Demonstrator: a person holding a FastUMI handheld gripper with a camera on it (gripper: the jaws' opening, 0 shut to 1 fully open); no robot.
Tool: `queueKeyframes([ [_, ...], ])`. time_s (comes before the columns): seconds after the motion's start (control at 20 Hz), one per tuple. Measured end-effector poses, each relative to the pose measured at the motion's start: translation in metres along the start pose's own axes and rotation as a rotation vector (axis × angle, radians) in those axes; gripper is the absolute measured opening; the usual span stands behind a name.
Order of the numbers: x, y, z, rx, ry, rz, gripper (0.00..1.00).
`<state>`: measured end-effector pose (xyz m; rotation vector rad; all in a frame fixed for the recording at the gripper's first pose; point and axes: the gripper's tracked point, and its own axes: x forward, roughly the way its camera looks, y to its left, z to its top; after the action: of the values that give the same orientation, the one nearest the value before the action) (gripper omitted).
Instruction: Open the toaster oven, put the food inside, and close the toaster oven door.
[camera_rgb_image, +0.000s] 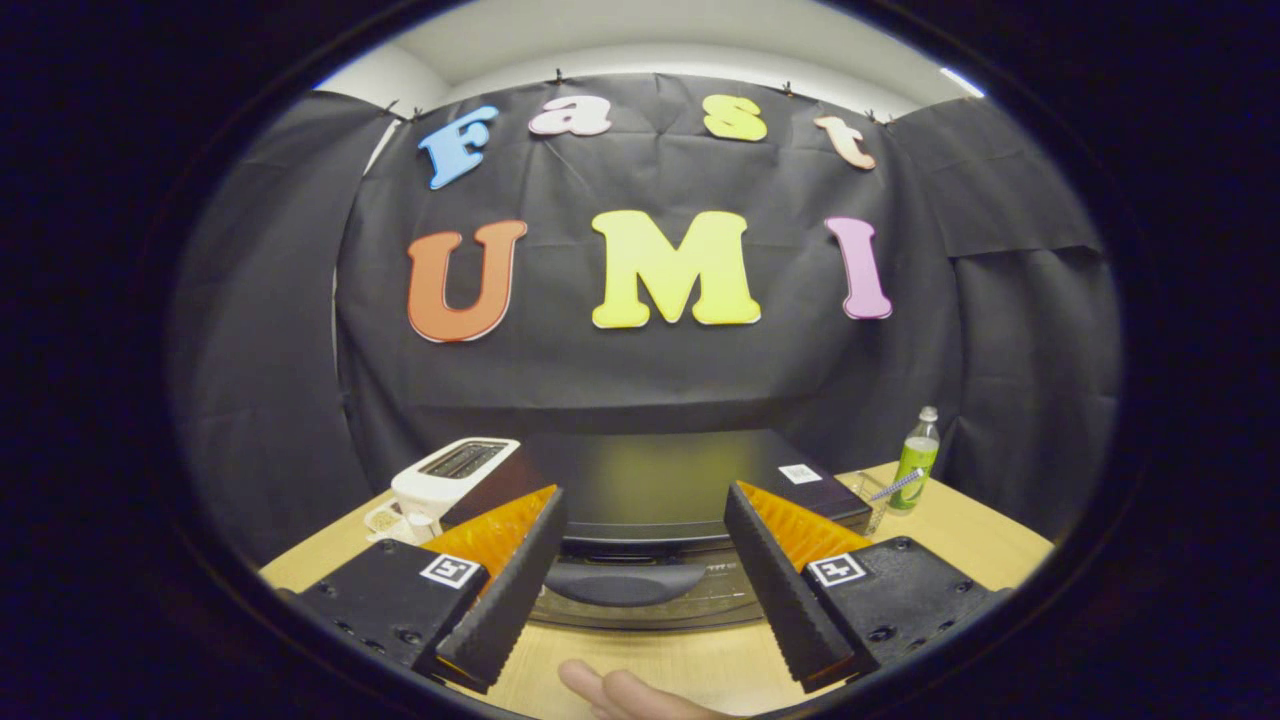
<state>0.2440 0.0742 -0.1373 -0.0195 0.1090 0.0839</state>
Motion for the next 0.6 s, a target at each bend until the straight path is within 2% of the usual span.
queueKeyframes([
  [0.2, 0.015, 0.004, -0.023, 0.017, 0.05, 0.011, 1.0],
  [0.4, 0.025, -0.002, -0.045, -0.027, 0.102, -0.031, 1.0],
  [0.5, 0.024, 0.001, -0.04, -0.058, 0.089, -0.031, 1.0],
  [0.6, 0.026, -0.002, -0.047, -0.035, 0.071, -0.034, 1.0],
])
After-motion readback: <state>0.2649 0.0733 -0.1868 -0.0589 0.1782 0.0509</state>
